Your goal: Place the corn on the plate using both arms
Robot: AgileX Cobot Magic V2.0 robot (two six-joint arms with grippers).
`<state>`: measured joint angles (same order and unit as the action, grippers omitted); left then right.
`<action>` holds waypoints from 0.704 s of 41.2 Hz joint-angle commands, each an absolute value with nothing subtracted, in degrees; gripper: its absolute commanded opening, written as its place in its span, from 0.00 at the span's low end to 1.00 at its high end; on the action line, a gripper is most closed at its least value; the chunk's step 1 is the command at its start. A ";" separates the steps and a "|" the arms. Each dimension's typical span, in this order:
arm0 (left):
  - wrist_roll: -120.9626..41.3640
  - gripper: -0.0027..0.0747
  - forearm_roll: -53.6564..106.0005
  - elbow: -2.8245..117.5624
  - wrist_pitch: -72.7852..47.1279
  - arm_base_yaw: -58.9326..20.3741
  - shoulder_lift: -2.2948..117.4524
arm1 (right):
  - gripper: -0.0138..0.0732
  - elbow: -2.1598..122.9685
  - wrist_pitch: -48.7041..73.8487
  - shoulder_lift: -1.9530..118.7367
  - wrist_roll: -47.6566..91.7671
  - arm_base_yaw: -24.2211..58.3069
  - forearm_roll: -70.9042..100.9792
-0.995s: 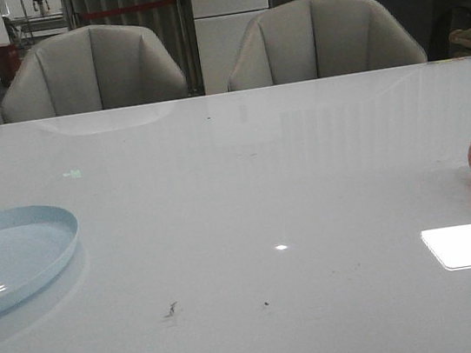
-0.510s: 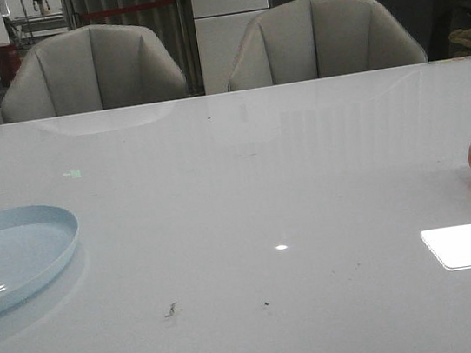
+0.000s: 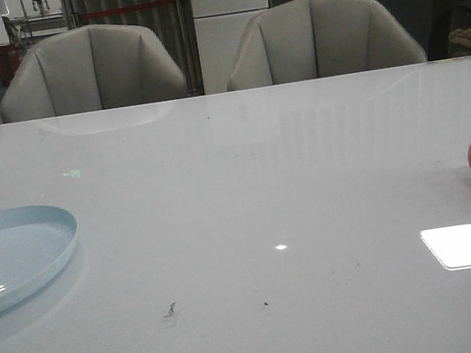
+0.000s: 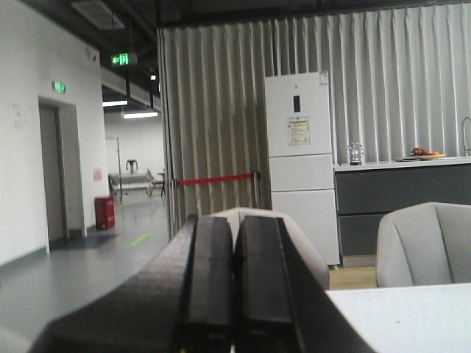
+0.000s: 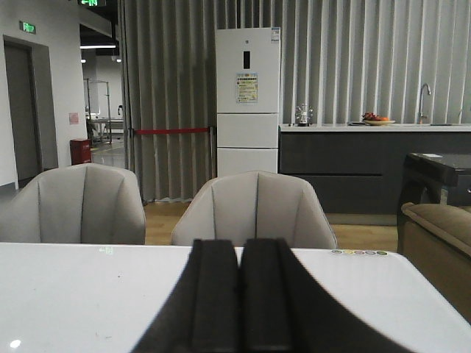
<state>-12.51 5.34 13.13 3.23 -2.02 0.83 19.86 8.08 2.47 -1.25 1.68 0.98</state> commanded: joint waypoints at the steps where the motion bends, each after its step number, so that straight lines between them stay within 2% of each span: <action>1: -12.10 0.16 3.07 20.15 2.68 -1.97 5.40 | 0.22 27.37 11.62 9.29 -1.47 1.83 0.88; 7: -12.10 0.16 3.07 27.90 -1.75 -1.97 15.28 | 0.22 35.20 13.07 20.06 -1.41 1.83 0.88; 13: -12.10 0.16 3.07 31.17 -0.81 -1.97 26.34 | 0.22 40.15 10.40 30.78 -1.41 1.83 0.88; 29: -12.10 0.16 3.18 31.27 1.66 -1.97 48.44 | 0.23 40.61 9.53 53.24 -1.41 1.83 0.88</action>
<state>-12.51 3.04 29.18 -3.57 -2.02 46.00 38.53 14.46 51.47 -1.37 1.68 0.98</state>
